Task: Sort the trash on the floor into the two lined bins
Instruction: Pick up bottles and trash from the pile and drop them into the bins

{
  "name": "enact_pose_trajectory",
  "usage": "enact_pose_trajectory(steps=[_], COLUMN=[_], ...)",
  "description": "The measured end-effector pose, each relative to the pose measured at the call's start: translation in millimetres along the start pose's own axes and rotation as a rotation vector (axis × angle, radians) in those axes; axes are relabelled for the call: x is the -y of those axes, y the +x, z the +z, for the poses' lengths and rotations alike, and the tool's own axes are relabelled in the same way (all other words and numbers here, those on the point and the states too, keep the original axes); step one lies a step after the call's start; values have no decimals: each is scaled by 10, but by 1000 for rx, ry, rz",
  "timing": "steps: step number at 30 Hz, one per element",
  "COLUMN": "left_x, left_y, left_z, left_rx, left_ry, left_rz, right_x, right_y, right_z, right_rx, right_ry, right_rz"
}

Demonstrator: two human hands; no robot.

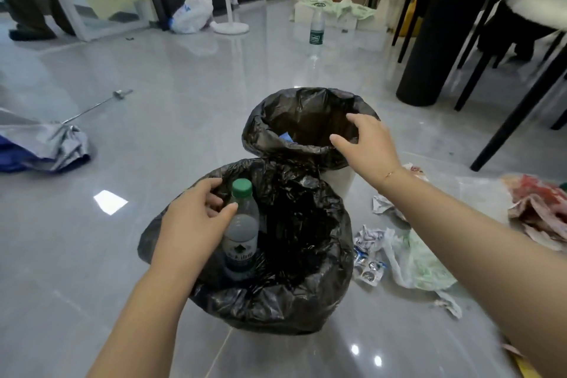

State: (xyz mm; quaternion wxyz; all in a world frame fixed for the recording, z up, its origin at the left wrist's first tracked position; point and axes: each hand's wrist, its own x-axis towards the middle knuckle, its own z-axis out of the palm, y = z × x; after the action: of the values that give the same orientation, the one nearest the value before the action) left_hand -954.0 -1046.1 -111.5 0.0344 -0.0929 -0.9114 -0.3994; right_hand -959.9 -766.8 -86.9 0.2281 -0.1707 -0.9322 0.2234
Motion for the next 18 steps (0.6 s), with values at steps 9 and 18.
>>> enact_pose_trajectory(steps=[9,18], left_x=[-462,-1118], left_y=[-421,-997], left_z=[96,938], left_rx=[-12,390], left_ry=[-134,-72], left_rz=[157,509], right_x=[-70,-942], right_y=[-1010,-1712], right_z=[-335,-749], right_rx=[103,213], right_ry=[256,334], right_rz=[-94,232])
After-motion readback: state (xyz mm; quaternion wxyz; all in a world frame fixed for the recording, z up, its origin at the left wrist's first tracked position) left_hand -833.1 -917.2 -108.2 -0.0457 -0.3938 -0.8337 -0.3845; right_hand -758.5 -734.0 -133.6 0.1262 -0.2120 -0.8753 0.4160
